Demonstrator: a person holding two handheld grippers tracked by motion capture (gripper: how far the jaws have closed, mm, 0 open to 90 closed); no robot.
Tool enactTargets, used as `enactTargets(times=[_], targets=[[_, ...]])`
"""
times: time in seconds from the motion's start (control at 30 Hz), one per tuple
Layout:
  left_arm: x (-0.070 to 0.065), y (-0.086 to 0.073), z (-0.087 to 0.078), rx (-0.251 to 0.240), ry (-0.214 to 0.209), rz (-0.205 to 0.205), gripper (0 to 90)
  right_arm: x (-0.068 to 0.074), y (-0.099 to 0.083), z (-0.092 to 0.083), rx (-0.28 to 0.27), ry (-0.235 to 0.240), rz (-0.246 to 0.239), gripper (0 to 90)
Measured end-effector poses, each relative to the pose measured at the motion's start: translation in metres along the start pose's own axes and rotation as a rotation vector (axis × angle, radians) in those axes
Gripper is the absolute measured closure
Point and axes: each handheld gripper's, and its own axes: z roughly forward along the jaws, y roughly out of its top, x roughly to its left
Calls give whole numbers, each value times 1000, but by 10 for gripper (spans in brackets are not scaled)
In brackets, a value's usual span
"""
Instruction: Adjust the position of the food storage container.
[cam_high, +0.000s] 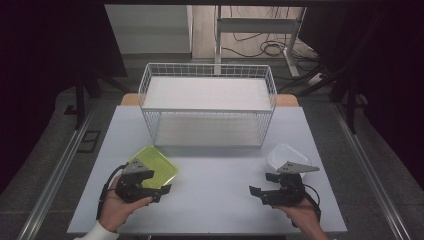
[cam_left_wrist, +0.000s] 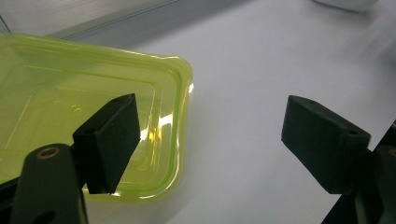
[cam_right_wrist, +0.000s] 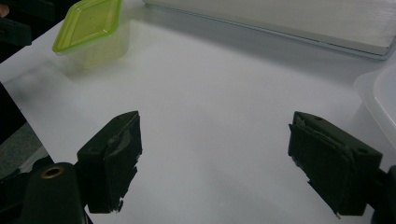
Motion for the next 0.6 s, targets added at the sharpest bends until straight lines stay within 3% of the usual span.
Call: enactTargets(times=[0.27,0.6], targets=[[-1,3,2,-9,9,-1,194,-4,-7,5,31,-19,-20,173],[-6,8,5,-8,-2,11,192,-6,-9,0,12,-19,-21,174]])
